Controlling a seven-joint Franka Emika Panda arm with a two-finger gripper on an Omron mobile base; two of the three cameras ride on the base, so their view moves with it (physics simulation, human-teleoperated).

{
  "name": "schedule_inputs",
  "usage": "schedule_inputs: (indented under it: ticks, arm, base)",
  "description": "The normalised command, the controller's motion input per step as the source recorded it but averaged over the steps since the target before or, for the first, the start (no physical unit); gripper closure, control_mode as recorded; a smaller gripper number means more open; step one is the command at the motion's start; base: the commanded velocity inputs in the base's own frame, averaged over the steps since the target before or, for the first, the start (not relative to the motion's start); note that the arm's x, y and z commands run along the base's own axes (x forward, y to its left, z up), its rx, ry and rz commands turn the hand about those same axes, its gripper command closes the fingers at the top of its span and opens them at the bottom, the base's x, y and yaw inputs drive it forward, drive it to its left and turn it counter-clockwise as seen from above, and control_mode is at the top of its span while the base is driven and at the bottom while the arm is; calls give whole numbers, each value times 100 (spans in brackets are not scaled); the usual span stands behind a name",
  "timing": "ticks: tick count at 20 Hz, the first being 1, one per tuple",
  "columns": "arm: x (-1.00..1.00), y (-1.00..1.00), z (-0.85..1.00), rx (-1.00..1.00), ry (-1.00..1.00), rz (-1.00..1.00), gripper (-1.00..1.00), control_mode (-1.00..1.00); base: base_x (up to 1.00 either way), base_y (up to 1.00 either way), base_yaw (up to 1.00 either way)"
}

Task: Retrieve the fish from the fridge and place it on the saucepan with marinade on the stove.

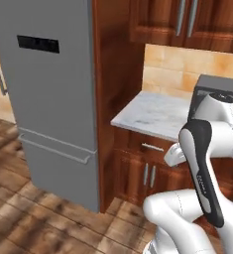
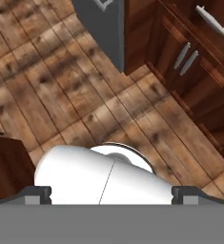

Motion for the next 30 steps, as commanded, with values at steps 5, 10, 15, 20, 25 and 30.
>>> schedule_inputs:
  ticks: [5,10,15,20,25,30]
  arm:
    - [0,0,0,0,0,0,-100,100]
    - [0,0,0,0,0,0,-100,100]
    - [0,0,0,0,0,0,-100,100]
    - [0,0,0,0,0,0,-100,100]
    - [0,0,0,0,0,0,-100,100]
    - [0,0,0,0,0,0,-100,100]
  base:
    - [37,52,-51]
    - [23,81,-39]
    - [27,86,-35]
    - [17,90,-33]
    - [11,89,-33]
    - [6,90,-32]
